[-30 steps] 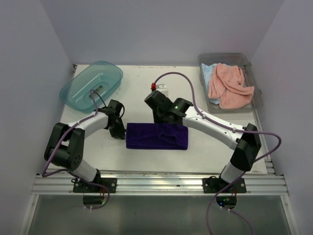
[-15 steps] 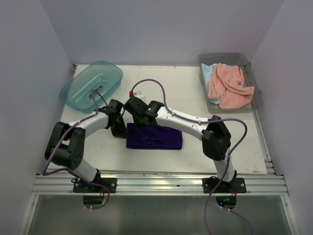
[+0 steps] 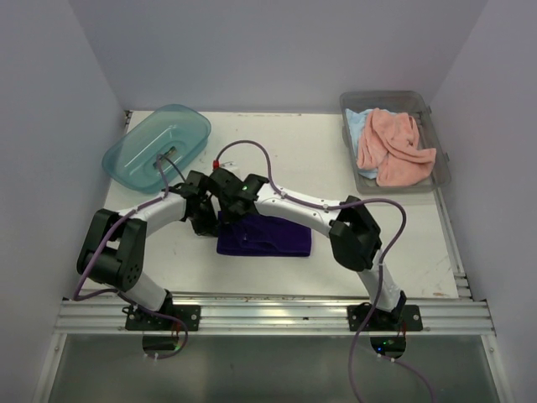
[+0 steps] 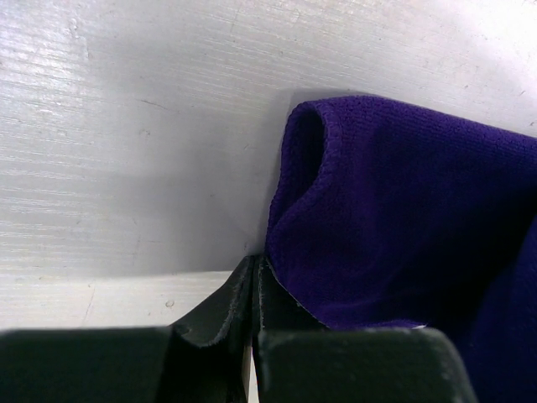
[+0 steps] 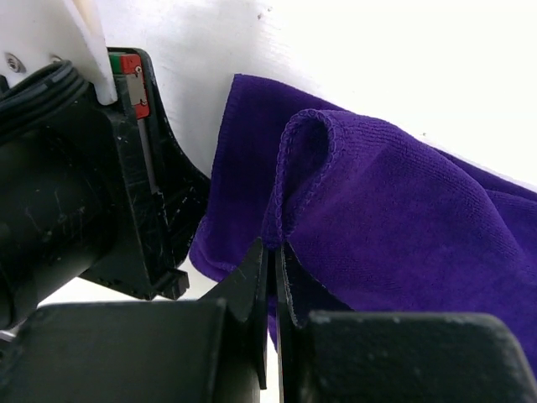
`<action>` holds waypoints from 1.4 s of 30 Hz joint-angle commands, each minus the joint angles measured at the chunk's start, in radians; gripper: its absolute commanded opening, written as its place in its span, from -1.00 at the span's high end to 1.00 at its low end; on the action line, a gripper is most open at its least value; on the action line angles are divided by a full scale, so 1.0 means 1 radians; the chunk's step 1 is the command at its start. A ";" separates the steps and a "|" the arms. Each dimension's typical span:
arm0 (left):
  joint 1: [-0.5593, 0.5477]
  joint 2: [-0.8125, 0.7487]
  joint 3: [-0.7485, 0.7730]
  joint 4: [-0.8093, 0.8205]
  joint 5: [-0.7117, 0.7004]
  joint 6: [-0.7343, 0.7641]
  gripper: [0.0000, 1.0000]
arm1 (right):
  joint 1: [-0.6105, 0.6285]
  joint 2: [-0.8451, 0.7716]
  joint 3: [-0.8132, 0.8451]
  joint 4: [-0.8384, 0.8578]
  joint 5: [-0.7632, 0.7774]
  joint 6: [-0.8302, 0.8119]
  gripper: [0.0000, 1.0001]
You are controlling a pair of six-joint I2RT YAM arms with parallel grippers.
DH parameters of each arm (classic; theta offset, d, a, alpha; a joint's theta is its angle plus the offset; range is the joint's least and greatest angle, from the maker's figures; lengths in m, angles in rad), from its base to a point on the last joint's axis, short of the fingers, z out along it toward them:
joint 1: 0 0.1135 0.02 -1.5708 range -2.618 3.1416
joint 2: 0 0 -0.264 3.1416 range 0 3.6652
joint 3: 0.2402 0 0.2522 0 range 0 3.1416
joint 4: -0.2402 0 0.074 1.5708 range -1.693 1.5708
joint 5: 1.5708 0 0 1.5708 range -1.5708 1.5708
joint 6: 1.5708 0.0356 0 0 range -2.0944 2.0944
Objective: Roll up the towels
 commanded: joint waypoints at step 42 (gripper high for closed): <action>-0.151 0.092 0.201 0.010 -0.021 0.075 0.62 | -0.428 -0.463 -0.733 0.259 -0.184 -0.028 0.93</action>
